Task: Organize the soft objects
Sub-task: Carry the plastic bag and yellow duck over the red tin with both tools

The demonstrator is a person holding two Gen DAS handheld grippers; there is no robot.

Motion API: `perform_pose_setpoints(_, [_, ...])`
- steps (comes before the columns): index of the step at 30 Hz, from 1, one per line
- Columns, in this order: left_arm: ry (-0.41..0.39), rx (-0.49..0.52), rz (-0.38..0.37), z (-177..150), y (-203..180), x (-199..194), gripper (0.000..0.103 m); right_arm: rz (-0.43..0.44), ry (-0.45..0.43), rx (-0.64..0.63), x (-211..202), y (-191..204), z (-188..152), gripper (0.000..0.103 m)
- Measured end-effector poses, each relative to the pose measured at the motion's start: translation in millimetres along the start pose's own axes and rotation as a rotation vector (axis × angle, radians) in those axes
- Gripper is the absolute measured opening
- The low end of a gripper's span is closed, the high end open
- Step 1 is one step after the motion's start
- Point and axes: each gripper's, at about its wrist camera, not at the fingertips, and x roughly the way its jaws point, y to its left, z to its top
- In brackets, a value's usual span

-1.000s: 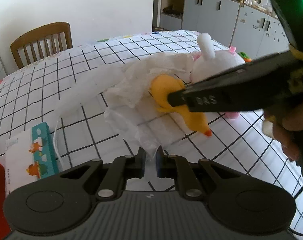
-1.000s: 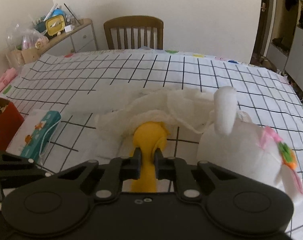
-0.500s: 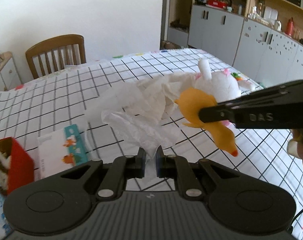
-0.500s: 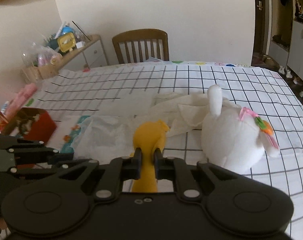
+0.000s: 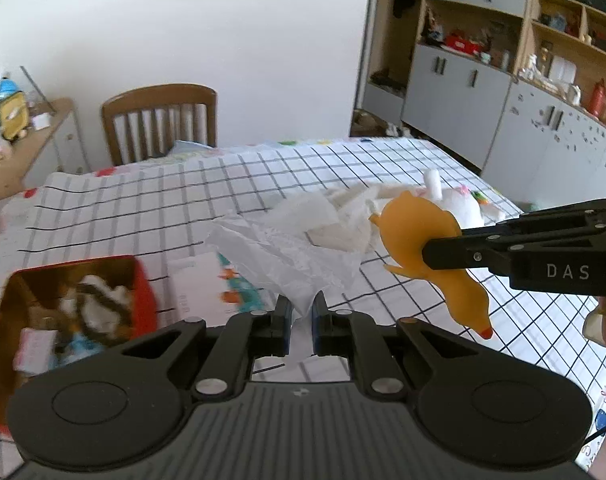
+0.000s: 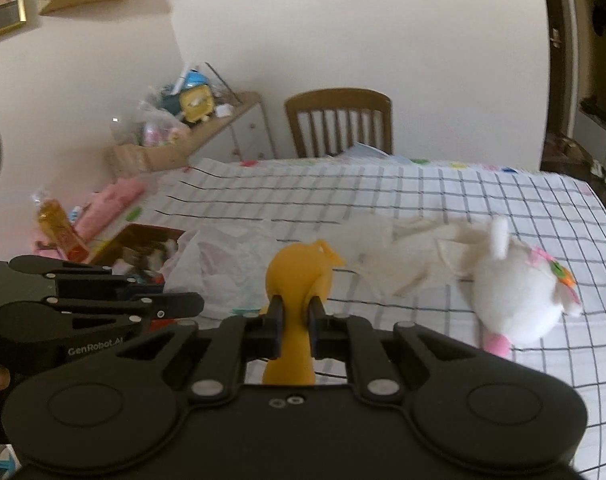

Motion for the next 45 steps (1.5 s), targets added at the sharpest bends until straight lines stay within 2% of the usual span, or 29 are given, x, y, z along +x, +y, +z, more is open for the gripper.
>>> perform_pose_setpoints(14, [-0.064,-0.057,0.116,-12,53,-75,0.01,0.132,-0.046,-0.125,2,84,28,0.011])
perform_pose_setpoints(25, [-0.033,-0.102,0.217,-32,99,-103,0.01,0.218,-0.034,-0.186,29,134,41,0.011])
perform_pose_setpoints(36, [0.071,-0.108,0.249,-34,135,-76,0.01,0.234,0.02,-0.202,81,157,53,0.012])
perform_pose_setpoints(45, [0.131,-0.144,0.228,-33,153,-35,0.01,0.249,0.102,-0.229,138,170,53,0.013])
